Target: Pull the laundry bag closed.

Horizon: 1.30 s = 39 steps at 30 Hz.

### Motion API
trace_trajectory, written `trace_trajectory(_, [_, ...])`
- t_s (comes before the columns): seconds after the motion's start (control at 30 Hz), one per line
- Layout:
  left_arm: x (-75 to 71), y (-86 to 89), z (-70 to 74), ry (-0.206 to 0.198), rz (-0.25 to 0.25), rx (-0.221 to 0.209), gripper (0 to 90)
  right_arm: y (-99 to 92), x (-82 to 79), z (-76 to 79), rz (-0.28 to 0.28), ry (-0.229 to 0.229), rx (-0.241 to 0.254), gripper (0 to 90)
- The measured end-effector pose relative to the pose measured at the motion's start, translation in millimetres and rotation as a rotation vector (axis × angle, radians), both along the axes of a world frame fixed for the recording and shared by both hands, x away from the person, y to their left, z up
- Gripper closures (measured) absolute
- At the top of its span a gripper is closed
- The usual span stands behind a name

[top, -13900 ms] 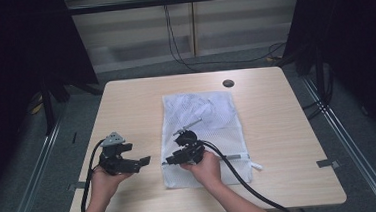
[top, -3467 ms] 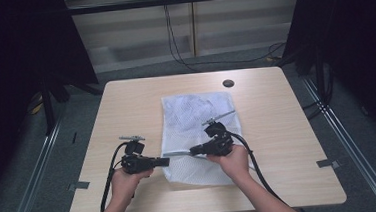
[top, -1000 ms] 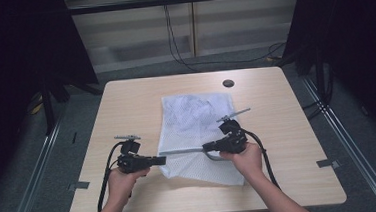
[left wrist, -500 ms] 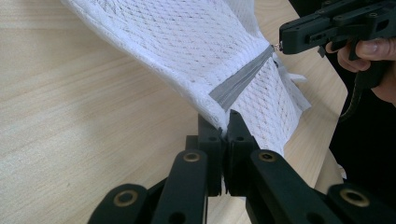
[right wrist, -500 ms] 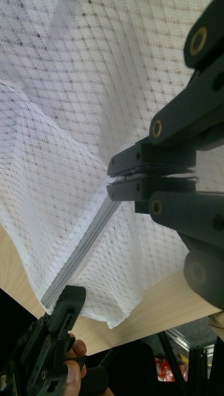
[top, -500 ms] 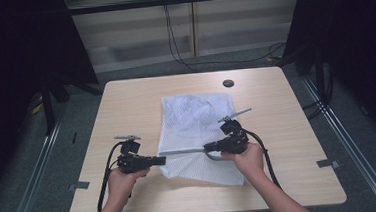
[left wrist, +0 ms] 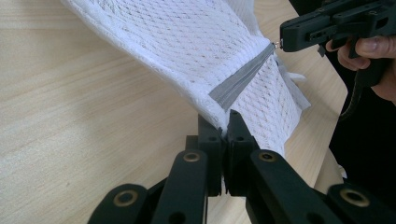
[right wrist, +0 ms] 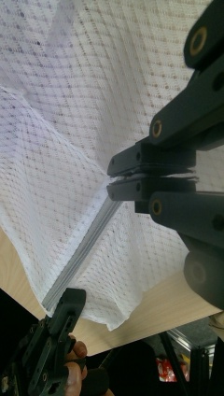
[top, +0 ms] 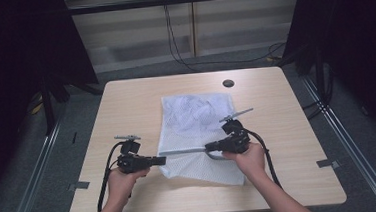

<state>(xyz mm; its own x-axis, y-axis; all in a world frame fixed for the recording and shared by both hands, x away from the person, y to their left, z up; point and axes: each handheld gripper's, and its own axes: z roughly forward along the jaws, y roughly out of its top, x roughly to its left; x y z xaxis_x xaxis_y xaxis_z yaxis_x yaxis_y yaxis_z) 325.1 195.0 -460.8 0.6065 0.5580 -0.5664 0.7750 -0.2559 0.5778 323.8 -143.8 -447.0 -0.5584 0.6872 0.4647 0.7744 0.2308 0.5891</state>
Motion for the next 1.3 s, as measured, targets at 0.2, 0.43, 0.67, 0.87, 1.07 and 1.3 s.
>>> trace_trajectory(0.2, [-0.2,0.0,0.4,0.007,-0.001,-0.003,88.3,-0.3,-0.3,-0.4,0.002,0.006,0.003,87.1])
trace_trajectory(0.43, [-0.5,-0.5,1.2,0.001,-0.004,-0.003,88.3,-0.7,-0.3,-0.7,0.004,0.005,0.002,87.1])
trace_trajectory(0.67, [-0.2,-0.5,1.7,-0.002,-0.004,0.000,88.3,-2.2,-0.1,-1.1,0.000,0.007,0.004,87.1])
trace_trajectory(0.87, [0.0,-0.6,1.6,0.001,-0.001,-0.002,88.3,-2.5,-0.1,-1.7,-0.002,0.007,0.001,87.1])
trace_trajectory(1.07, [-0.4,-1.0,1.9,0.004,0.004,-0.008,88.3,-2.8,0.1,-1.5,-0.003,0.006,0.002,87.1])
trace_trajectory(1.3, [-0.5,-0.9,2.0,0.000,0.006,-0.007,88.3,-4.0,0.2,-1.2,-0.009,0.007,0.000,87.1])
